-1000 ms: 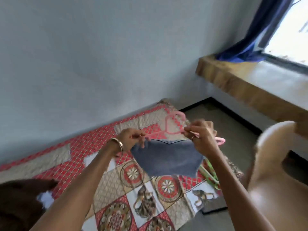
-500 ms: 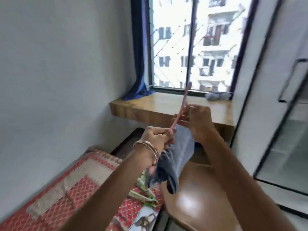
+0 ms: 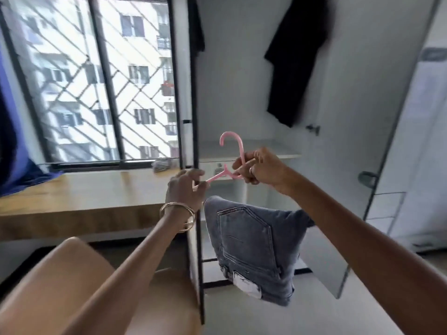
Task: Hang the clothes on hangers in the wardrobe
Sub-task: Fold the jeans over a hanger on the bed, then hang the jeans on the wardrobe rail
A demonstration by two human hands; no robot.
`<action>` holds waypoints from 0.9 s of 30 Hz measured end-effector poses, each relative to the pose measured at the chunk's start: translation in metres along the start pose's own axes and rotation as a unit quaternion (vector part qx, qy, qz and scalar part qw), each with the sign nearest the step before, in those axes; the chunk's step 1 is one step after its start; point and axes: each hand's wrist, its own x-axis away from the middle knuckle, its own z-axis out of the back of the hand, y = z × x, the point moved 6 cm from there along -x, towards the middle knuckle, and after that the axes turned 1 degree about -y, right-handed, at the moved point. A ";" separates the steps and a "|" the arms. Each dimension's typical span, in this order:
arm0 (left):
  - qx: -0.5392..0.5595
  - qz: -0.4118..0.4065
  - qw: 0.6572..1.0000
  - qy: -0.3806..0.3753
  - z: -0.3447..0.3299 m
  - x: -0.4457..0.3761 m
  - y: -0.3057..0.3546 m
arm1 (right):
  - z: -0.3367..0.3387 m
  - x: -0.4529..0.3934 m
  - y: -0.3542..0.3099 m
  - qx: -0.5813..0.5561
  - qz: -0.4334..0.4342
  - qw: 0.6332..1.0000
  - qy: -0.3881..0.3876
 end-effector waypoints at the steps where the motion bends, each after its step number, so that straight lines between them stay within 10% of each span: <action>1: 0.002 -0.037 0.999 -0.023 -0.033 -0.011 0.024 | 0.036 0.002 0.014 0.020 0.012 1.000 0.021; 8: -0.029 -0.157 0.984 -0.083 -0.172 -0.086 0.104 | 0.166 -0.010 0.046 -0.001 0.068 0.993 0.098; 13: 0.145 -0.201 0.965 -0.088 -0.275 -0.191 0.168 | 0.293 -0.081 0.092 0.066 0.094 0.977 0.178; 27: 0.114 -0.149 0.979 0.079 -0.327 -0.438 0.229 | 0.477 -0.296 0.149 0.313 0.158 0.901 0.256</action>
